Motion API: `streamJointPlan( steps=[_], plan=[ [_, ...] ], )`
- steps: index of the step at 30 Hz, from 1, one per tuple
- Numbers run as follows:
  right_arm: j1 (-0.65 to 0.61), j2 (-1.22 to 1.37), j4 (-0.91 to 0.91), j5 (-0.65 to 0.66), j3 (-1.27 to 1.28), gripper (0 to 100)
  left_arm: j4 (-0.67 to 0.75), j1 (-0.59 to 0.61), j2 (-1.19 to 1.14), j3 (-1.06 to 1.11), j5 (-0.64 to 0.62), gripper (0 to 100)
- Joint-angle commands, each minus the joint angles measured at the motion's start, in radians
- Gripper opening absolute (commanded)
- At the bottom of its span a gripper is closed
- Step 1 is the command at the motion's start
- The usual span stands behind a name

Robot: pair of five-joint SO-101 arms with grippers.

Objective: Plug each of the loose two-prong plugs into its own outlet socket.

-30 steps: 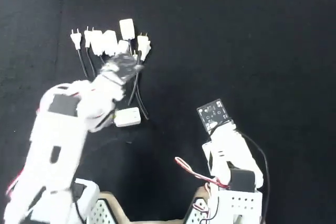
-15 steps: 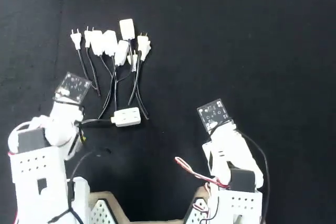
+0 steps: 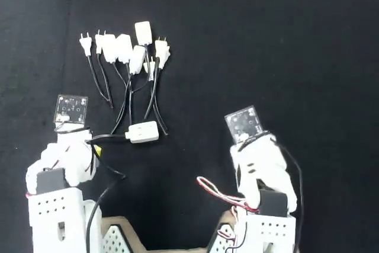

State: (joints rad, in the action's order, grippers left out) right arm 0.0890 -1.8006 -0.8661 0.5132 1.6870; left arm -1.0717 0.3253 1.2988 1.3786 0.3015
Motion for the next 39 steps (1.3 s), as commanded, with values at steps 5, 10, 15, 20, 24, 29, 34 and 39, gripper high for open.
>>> streamJointPlan(
  steps=[5, 10, 15, 20, 24, 29, 34, 39],
  plan=[
    [-0.161, 0.081, 0.219, -0.167, -0.128, 1.1, 0.092, 0.015, 0.014, 0.059, -0.012, 18],
    [-0.338, 0.510, 0.319, -0.333, -0.443, 1.2, -0.023, 0.041, 0.017, 0.058, -0.012, 18],
    [-0.347, 1.127, 0.132, -0.608, -0.852, 1.2, -0.038, 0.097, 0.017, 0.061, -0.012, 18],
    [-0.370, 1.422, 0.051, -0.740, -0.986, 1.2, -0.044, 0.096, 0.017, 0.062, -0.012, 18],
    [-0.384, 1.425, 0.054, -0.740, -0.967, 1.3, -0.046, 0.094, 0.017, 0.062, 0.003, 18],
    [-0.358, 1.429, 0.071, -0.752, -0.897, 10.6, -0.040, 0.090, 0.017, 0.077, 0.052, 18],
    [-0.356, 1.460, 0.178, -0.778, -0.875, 10.2, -0.040, 0.061, 0.017, 0.081, 0.052, 18],
    [-0.388, 1.475, 0.169, -0.784, -0.989, 9.6, -0.040, 0.058, 0.017, 0.082, 0.054, 18]
  ],
)
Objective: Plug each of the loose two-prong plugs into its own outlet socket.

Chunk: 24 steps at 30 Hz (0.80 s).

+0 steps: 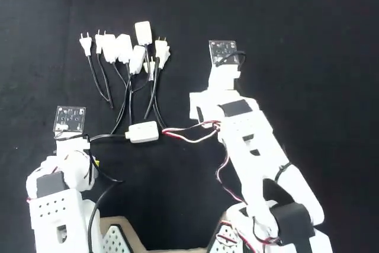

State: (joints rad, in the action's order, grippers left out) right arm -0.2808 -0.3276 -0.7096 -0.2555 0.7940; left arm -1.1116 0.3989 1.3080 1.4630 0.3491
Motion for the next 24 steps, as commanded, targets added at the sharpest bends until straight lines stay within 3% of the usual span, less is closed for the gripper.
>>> streamJointPlan(
  steps=[1, 5, 10, 18, 24],
  plan=[
    [-0.026, 0.015, 0.008, -0.015, -0.124, 9.6, 0.002, -0.016, 0.008, 0.001, 0.008, 18],
    [-0.094, 0.145, 0.040, -0.021, -0.269, 9.6, 0.003, -0.016, 0.008, 0.012, 0.011, 18],
    [-0.132, 0.463, 0.098, -0.183, -0.541, 9.6, 0.055, -0.018, 0.008, 0.033, 0.011, 18],
    [-0.150, 0.888, -0.043, -0.204, -1.043, 10.0, 0.063, -0.059, 0.008, 0.039, 0.072, 18],
    [-0.153, 1.064, -0.117, -0.229, -1.307, 18.3, 0.063, -0.074, 0.008, 0.041, 0.074, 18]
  ],
)
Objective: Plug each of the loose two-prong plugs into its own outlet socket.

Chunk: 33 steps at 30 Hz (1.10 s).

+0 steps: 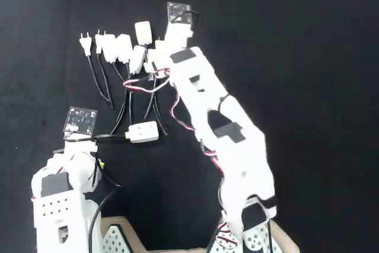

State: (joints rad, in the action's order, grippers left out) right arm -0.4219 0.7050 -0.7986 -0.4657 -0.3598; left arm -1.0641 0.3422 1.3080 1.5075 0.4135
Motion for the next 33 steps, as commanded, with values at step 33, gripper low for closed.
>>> streamJointPlan(
  steps=[33],
  plan=[
    [0.032, 0.360, -0.565, 0.032, -0.823, 1.2, 0.017, -0.021, 0.008, -0.004, 0.009, 18]
  ],
)
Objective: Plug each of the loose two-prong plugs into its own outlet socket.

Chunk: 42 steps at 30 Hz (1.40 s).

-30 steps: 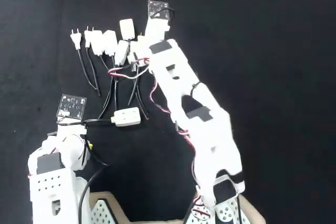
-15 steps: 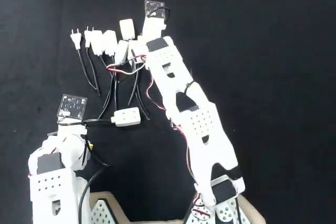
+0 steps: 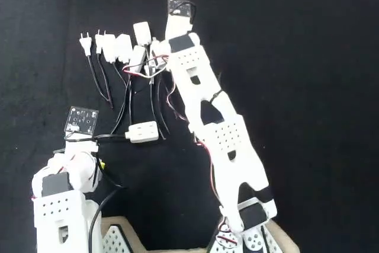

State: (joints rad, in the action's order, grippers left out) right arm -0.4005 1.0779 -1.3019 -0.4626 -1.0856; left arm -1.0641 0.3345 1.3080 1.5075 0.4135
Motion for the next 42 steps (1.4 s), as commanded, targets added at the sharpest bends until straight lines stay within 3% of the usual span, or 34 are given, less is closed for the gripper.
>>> streamJointPlan(
  steps=[1, 9, 16, 23, 28, 34, 38, 42],
  plan=[
    [0.009, -0.013, -0.084, 0.052, -0.113, 1.2, 0.017, -0.013, 0.008, -0.004, 0.009, 18],
    [0.060, -0.012, -0.450, 0.368, -0.295, 1.2, 0.018, -0.013, 0.008, -0.004, 0.009, 18],
    [0.229, -0.039, -0.466, 0.595, -0.269, 1.2, 0.018, -0.013, 0.008, -0.004, 0.009, 18],
    [0.270, -0.291, -0.459, 0.721, 0.223, 1.2, 0.044, -0.013, 0.008, 0.005, 0.011, 18],
    [0.284, -0.535, -0.273, 0.786, 0.690, 1.7, 0.044, -0.013, 0.008, 0.007, 0.011, 18],
    [0.278, -0.860, 0.176, 0.829, 1.357, 1.7, 0.040, -0.013, 0.008, 0.007, 0.011, 18],
    [0.273, -1.009, 0.276, 0.829, 1.532, 3.4, 0.038, -0.013, 0.008, 0.007, 0.011, 18],
    [0.276, -1.012, 0.281, 0.786, 1.561, 14.3, 0.038, -0.013, 0.008, 0.002, 0.011, 18]
  ],
)
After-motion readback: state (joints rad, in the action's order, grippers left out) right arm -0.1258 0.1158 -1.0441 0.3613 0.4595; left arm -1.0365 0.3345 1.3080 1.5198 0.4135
